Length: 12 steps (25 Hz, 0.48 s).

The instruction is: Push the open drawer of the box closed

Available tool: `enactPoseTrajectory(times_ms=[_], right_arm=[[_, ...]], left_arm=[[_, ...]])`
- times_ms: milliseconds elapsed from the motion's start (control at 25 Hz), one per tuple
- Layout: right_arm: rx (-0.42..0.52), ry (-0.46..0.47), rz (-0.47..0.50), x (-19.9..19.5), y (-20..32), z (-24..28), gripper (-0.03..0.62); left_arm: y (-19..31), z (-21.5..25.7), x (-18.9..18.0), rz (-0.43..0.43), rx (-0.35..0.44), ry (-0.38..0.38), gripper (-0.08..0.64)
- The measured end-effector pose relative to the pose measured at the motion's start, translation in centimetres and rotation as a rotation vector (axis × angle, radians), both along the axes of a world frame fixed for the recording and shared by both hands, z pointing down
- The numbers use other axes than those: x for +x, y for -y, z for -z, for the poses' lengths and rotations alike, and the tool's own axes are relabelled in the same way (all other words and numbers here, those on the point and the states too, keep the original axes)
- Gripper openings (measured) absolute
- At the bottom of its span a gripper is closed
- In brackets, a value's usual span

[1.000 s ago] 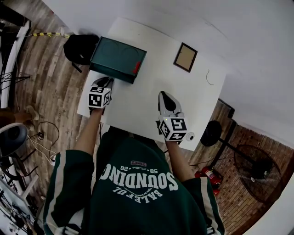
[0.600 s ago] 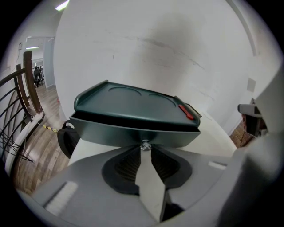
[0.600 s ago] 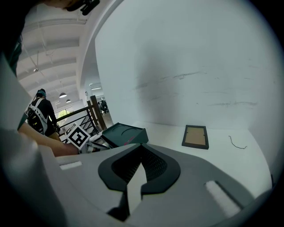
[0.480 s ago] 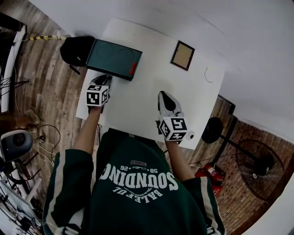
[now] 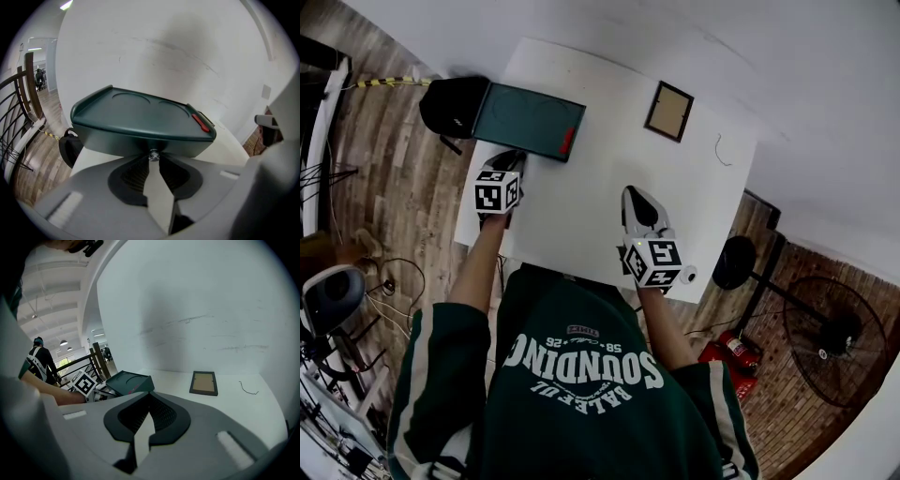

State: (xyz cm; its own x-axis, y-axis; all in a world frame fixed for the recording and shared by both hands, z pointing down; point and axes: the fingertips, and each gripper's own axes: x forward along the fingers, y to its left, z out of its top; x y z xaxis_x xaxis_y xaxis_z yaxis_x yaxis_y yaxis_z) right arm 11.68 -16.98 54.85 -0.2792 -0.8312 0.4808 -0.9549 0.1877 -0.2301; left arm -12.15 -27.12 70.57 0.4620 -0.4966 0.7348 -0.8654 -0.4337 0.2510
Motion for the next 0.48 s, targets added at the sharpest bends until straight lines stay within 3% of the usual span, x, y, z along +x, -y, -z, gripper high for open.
enactPoseTrajectory(times_ms=[480], right_arm=[[0.012,0.007,0.026,0.1,-0.9,0.4,0.002]], left_arm=[[-1.0,1.2,-0.7,0.02,0.044,0.023,0.126]])
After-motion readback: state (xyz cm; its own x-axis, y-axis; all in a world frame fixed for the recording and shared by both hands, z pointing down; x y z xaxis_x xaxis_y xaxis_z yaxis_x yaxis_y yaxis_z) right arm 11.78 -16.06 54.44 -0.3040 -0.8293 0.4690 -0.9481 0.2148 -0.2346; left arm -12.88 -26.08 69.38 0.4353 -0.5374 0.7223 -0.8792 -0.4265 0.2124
